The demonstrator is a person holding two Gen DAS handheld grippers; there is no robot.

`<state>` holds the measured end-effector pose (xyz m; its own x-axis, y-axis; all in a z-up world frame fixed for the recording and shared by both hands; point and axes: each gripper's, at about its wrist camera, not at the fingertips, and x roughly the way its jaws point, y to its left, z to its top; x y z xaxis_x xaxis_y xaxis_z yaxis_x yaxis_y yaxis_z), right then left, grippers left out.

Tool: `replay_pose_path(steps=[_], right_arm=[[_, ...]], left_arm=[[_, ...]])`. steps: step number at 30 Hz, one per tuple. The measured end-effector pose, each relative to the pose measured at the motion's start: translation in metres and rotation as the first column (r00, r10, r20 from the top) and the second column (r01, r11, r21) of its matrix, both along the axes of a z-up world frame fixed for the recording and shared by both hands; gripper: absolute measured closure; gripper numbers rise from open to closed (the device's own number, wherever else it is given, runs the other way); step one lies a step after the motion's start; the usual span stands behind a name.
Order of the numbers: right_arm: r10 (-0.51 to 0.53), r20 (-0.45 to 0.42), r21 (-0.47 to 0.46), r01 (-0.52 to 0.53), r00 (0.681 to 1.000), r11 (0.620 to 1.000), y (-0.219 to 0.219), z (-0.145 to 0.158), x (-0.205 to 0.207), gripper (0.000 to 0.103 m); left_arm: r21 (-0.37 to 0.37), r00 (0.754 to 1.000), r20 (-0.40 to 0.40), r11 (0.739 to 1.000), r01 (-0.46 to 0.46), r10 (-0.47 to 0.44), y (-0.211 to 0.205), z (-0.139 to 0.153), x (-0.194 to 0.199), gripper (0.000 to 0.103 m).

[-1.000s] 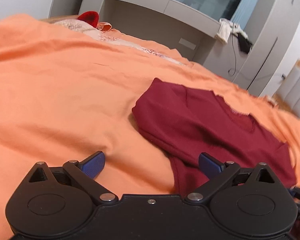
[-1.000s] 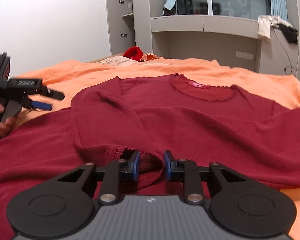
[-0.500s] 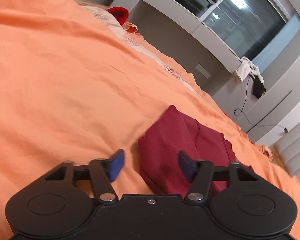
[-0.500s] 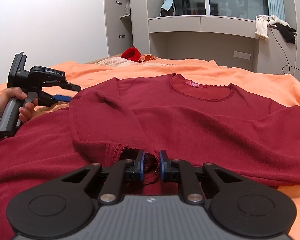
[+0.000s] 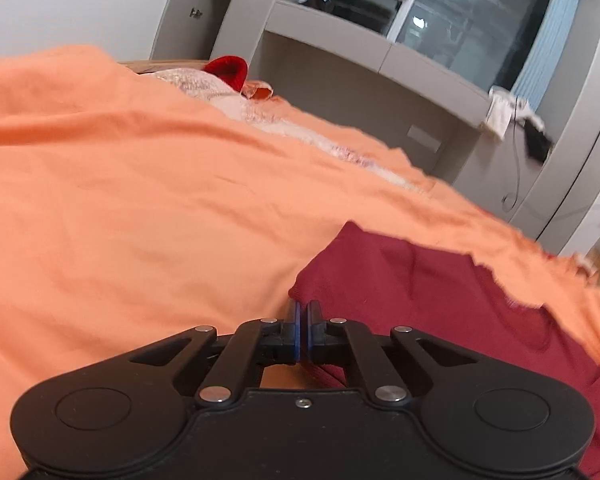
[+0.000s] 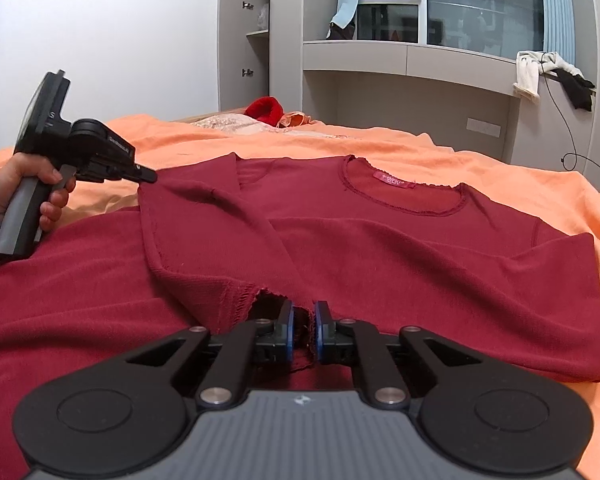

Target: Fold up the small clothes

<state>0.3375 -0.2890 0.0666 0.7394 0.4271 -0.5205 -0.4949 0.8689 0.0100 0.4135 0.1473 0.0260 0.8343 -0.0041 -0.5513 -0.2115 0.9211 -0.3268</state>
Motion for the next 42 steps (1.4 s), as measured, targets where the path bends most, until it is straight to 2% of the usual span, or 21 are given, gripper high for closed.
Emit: replay_pose_path(steps=[3, 6, 10, 13, 16, 18, 19, 21, 22, 24, 30, 36, 38, 42], right_arm=[[0.001, -0.012, 0.015, -0.001, 1.000, 1.000, -0.003, 0.000, 0.002, 0.092], [0.001, -0.015, 0.021, -0.001, 1.000, 1.000, -0.005, 0.000, 0.003, 0.091], [0.002, -0.019, 0.030, -0.002, 1.000, 1.000, -0.009, 0.001, 0.003, 0.088], [0.004, -0.017, 0.034, -0.004, 1.000, 0.999, -0.013, 0.002, 0.000, 0.085], [0.006, -0.010, 0.037, -0.005, 1.000, 0.999, -0.019, 0.004, -0.006, 0.078], [0.009, 0.005, 0.030, -0.009, 1.000, 1.000, -0.022, 0.006, -0.011, 0.073], [0.013, 0.014, 0.024, -0.013, 1.000, 1.000, -0.023, 0.006, -0.015, 0.071], [0.016, 0.030, 0.012, -0.016, 0.999, 1.000, -0.025, 0.007, -0.022, 0.061], [0.017, 0.040, 0.006, -0.017, 0.999, 1.000, -0.026, 0.008, -0.025, 0.059], [0.021, 0.056, -0.003, -0.021, 0.998, 1.000, -0.028, 0.008, -0.031, 0.048], [0.041, 0.097, -0.017, -0.039, 0.994, 0.999, -0.037, 0.012, -0.050, 0.023], [0.081, 0.168, -0.028, -0.077, 0.983, 0.997, -0.049, 0.016, -0.085, 0.004], [0.101, 0.213, -0.038, -0.096, 0.972, 0.995, -0.052, 0.018, -0.102, 0.001], [0.150, 0.306, -0.085, -0.130, 0.940, 0.988, -0.055, 0.016, -0.138, 0.000]], left_arm=[[-0.051, 0.999, -0.037, 0.999, -0.002, 0.001, 0.010, -0.008, 0.003, 0.099], [-0.090, 0.999, -0.037, 0.996, 0.006, -0.009, 0.016, -0.007, -0.001, 0.095], [-0.085, 0.998, -0.054, 0.996, 0.012, -0.017, 0.019, -0.006, -0.006, 0.092], [-0.073, 0.998, -0.062, 0.997, 0.011, -0.016, 0.017, -0.004, -0.012, 0.084], [-0.065, 0.998, -0.061, 0.998, 0.018, -0.022, 0.017, 0.002, -0.023, 0.077], [-0.055, 0.998, -0.052, 0.998, 0.019, -0.022, 0.016, 0.007, -0.033, 0.062], [-0.050, 0.999, -0.046, 0.999, 0.018, -0.021, 0.015, 0.010, -0.039, 0.058], [-0.035, 0.999, -0.029, 0.999, 0.017, -0.018, 0.013, 0.015, -0.051, 0.043], [-0.024, 1.000, -0.018, 1.000, 0.018, -0.019, 0.011, 0.018, -0.057, 0.040], [0.003, 1.000, -0.001, 1.000, 0.022, -0.022, 0.005, 0.024, -0.069, 0.027], [0.086, 0.995, 0.064, 0.994, 0.067, -0.072, -0.020, 0.037, -0.117, 0.010], [0.135, 0.986, 0.110, 0.985, 0.110, -0.125, -0.043, 0.036, -0.163, 0.001], [0.132, 0.983, 0.109, 0.983, 0.130, -0.145, -0.048, 0.033, -0.173, 0.001], [0.150, 0.979, 0.118, 0.978, 0.147, -0.165, -0.061, 0.027, -0.195, 0.001]])
